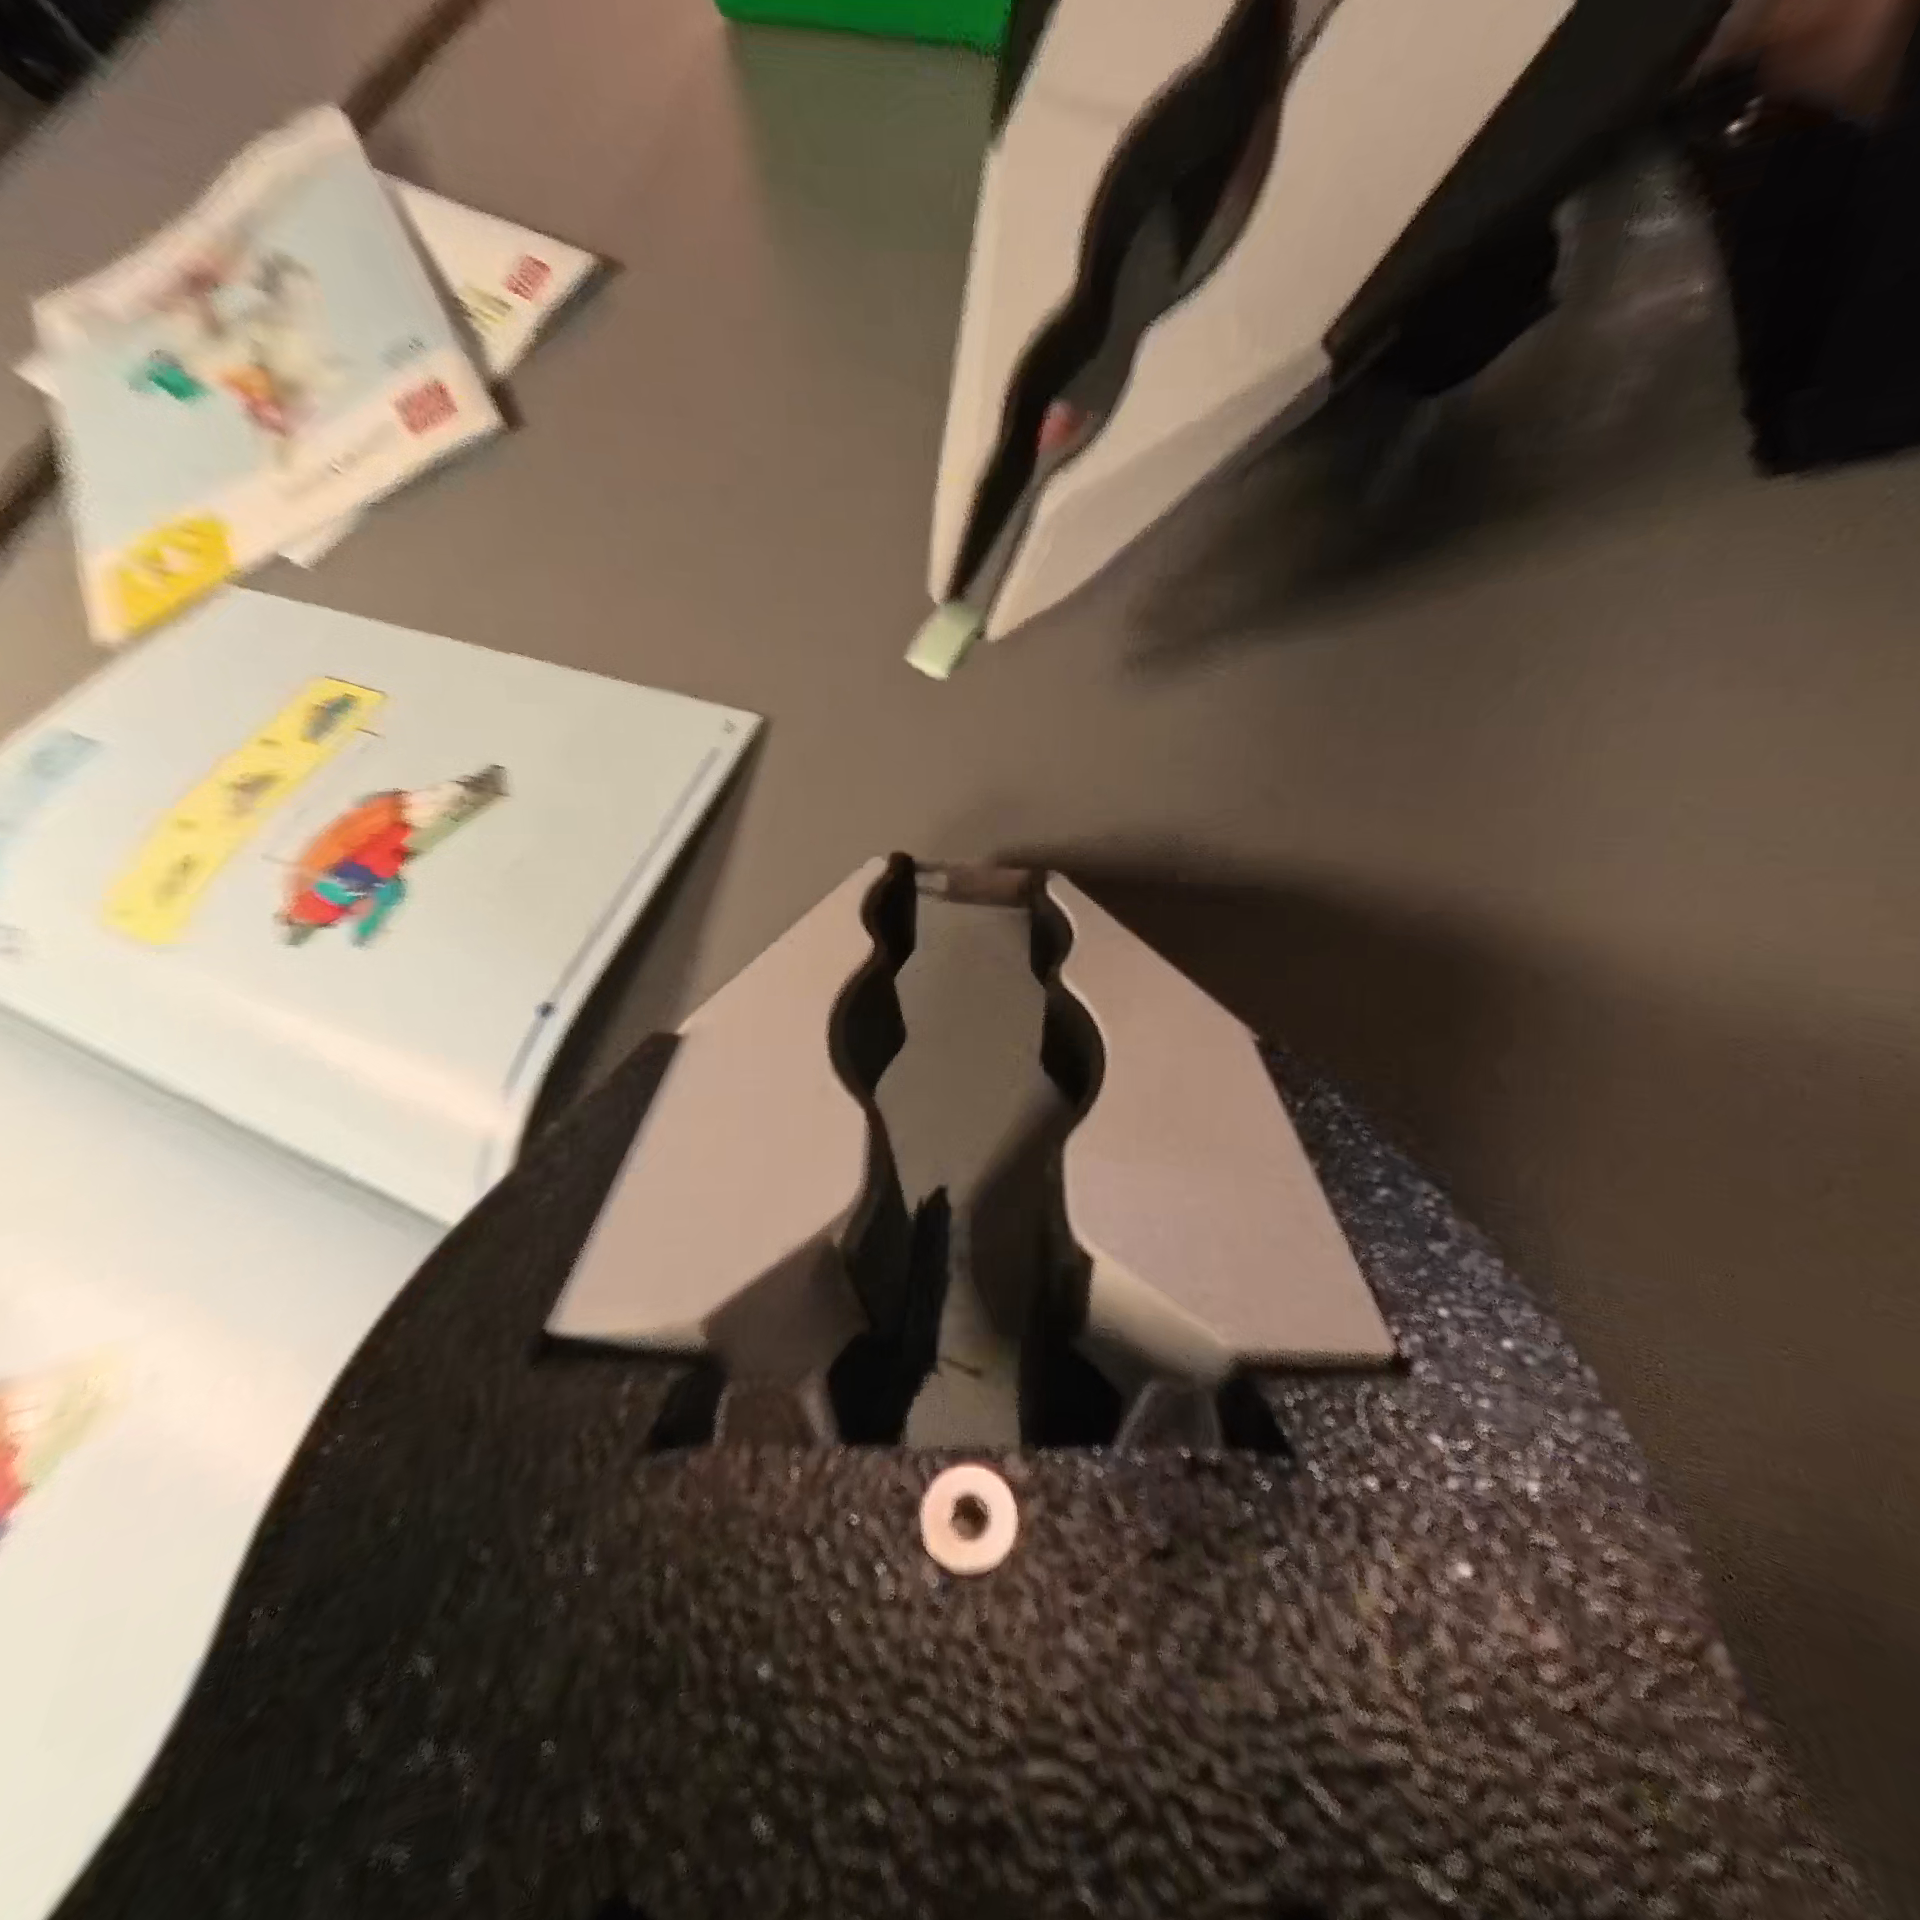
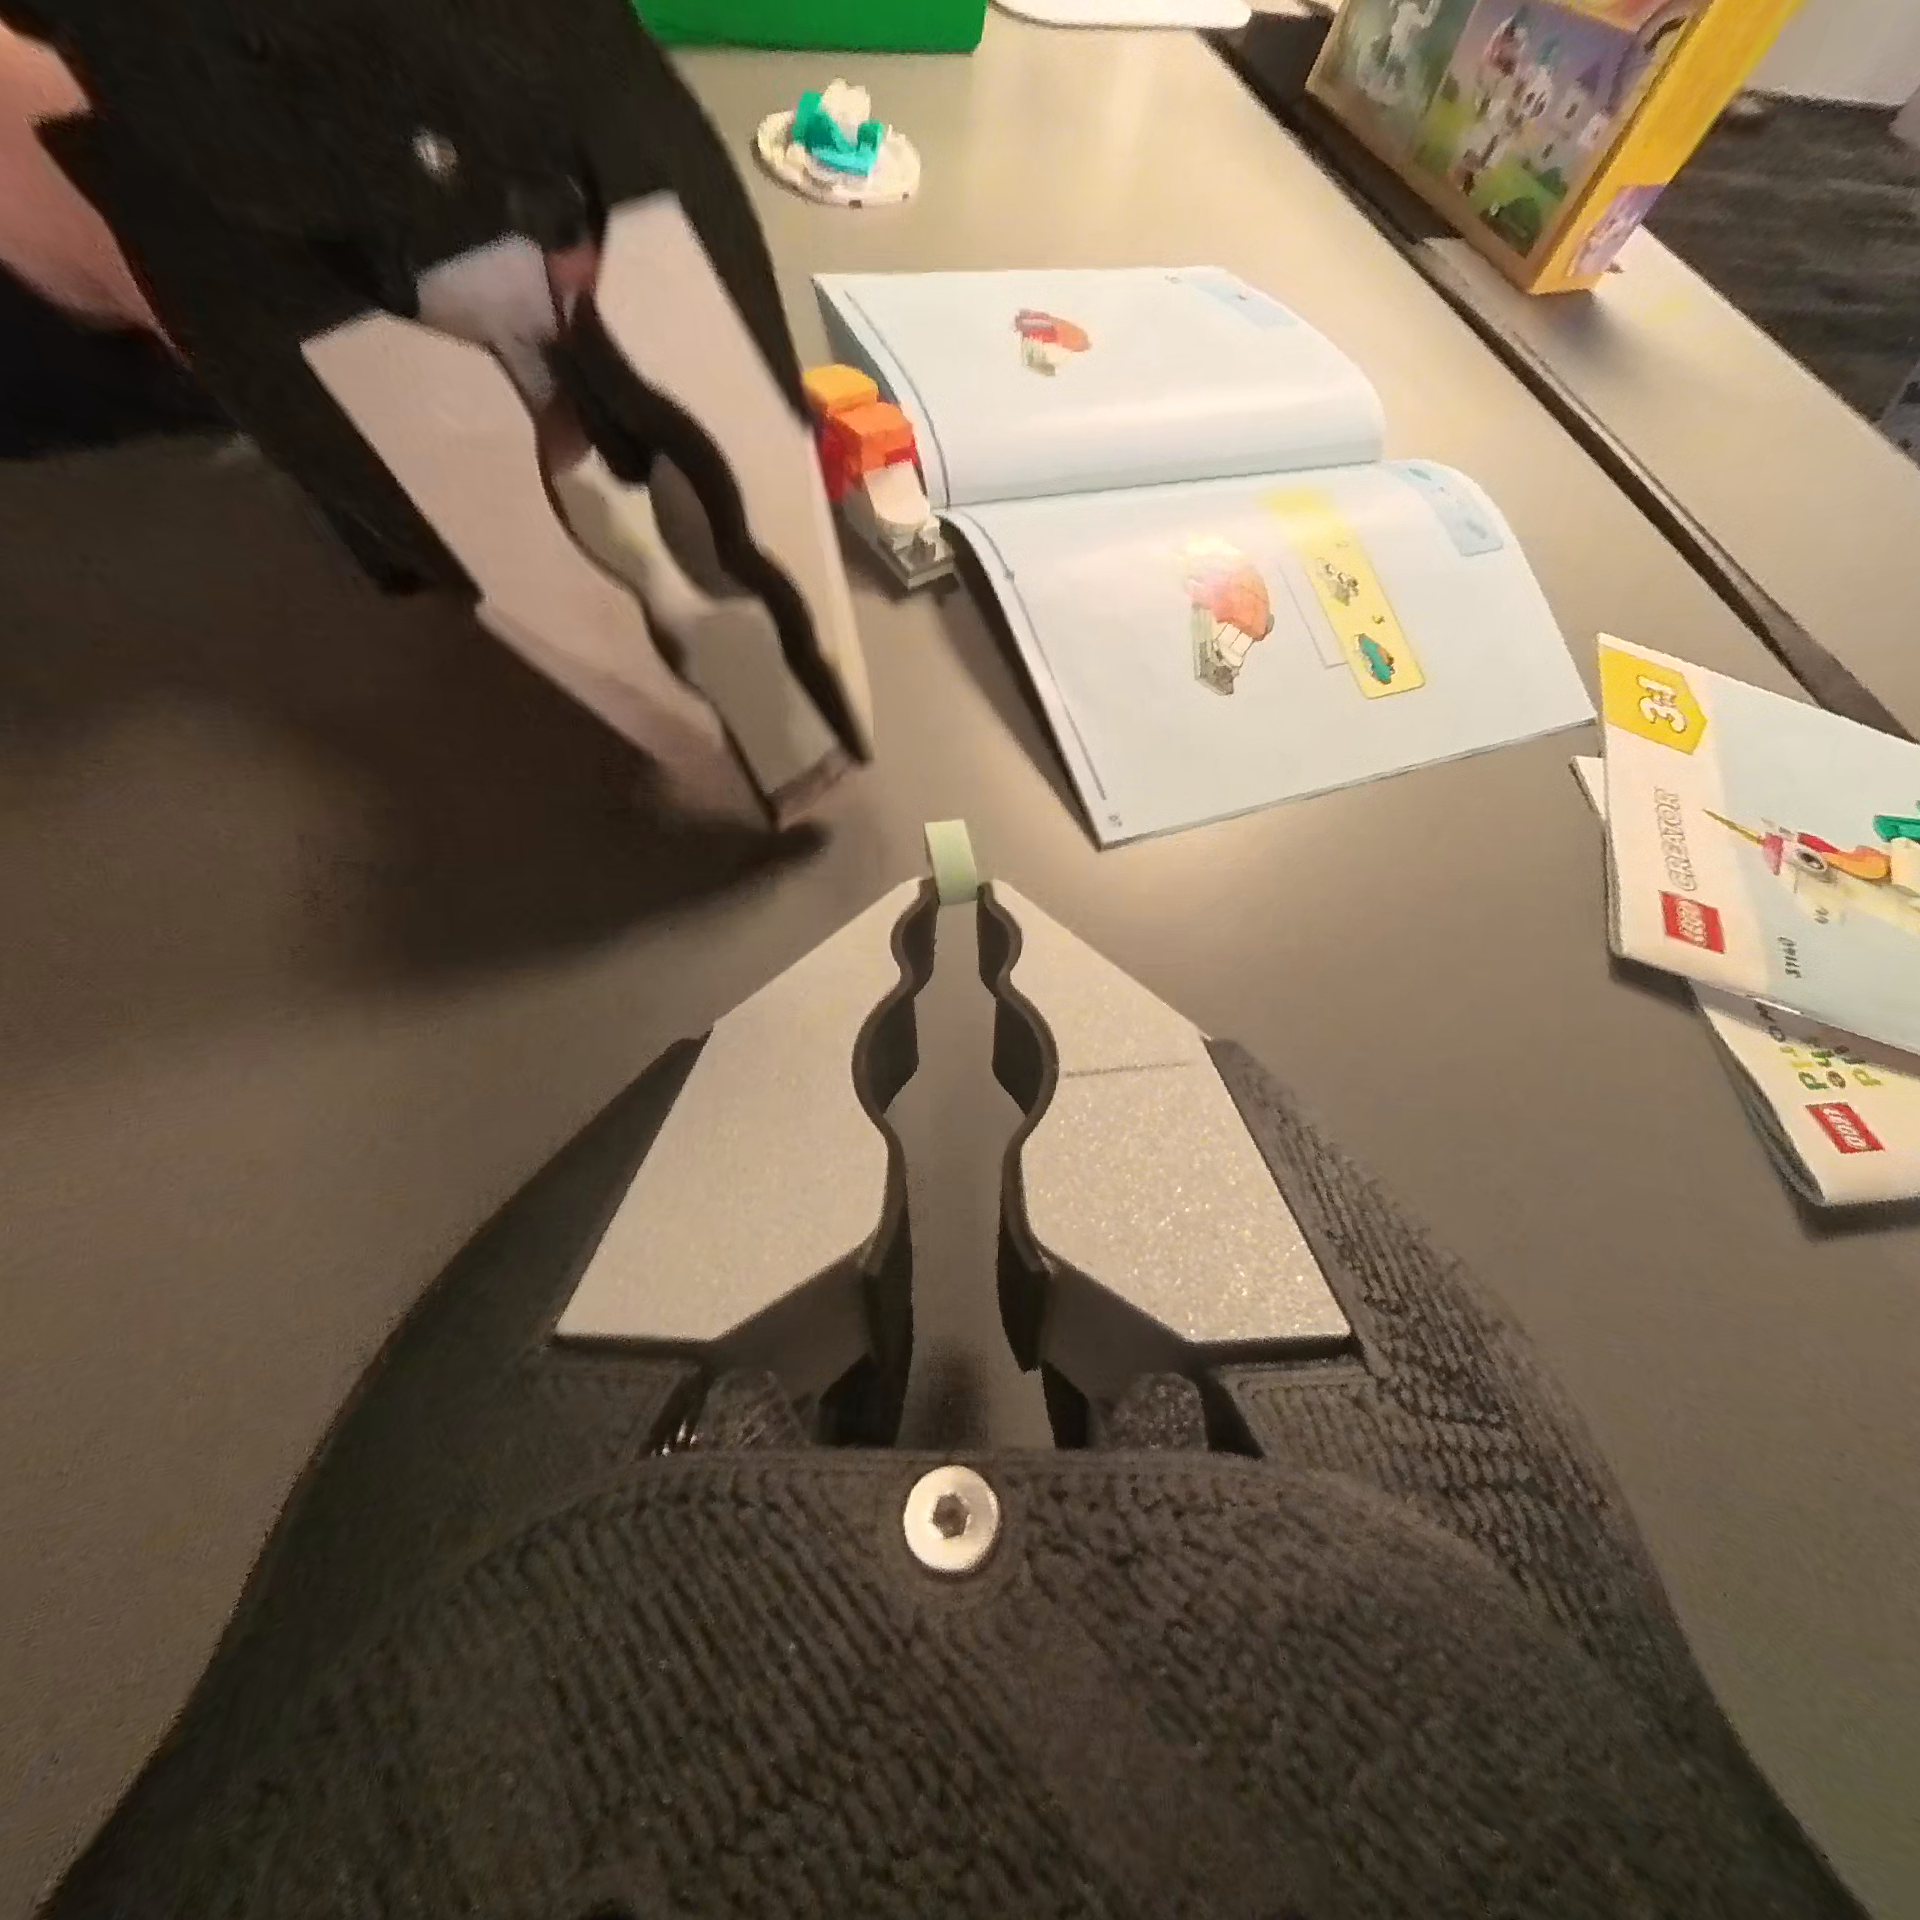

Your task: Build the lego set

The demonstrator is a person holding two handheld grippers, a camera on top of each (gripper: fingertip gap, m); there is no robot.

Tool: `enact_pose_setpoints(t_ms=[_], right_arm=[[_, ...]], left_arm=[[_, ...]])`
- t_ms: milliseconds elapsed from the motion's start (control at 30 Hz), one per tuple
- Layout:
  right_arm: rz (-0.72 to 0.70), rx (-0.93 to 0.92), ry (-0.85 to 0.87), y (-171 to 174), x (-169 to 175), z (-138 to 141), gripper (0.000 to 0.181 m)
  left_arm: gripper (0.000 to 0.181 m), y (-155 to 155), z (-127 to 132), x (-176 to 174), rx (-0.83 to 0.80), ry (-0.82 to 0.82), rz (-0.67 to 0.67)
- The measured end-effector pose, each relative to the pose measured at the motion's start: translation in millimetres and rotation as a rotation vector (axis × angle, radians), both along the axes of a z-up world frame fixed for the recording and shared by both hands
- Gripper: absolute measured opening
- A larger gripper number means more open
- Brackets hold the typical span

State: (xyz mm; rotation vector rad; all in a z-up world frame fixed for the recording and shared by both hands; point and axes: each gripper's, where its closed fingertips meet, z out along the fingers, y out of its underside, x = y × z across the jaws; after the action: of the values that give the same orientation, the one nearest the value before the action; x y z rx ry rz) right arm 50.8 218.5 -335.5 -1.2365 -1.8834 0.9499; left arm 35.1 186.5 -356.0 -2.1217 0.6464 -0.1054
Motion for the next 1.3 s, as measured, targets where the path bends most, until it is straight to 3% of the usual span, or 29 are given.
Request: enact_pose_setpoints(t_ms=[33, 200, 333, 467, 667, 933, 1300], right_arm=[[0.005, 0.013, -0.023, -1, 1, -4, 0.007], [0.057, 0.033, -0.17, -14, 11, -25, 0.007], [0.057, 0.044, -0.195, -17, 12, -26, 0.008], [0.06, -0.018, -0.199, -19, 13, -25, 0.021], [0.087, -0.108, -0.218, -23, 18, -26, 0.036], [0.04, -0.097, -0.223, -11, 20, -27, 0.051], [-0.013, -0.148, -0.23, -7, 17, -27, 0.084]], left_arm=[[0.02, 2, 7, -4, 0.05, 0.02, 0.015], [0.02, 7, 53, -17, 0.294, -0.051, 0.081], [0.019, 2, 79, -12, 0.419, -0.181, 0.037], [0.02, -3, 97, -10, 0.498, -0.289, 0.005], [0.02, -5, 104, -11, 0.527, -0.385, -0.005], [0.019, -9, 112, -5, 0.57, -0.425, -0.035], [0.02, -9, 108, 4, 0.578, -0.358, -0.071]])
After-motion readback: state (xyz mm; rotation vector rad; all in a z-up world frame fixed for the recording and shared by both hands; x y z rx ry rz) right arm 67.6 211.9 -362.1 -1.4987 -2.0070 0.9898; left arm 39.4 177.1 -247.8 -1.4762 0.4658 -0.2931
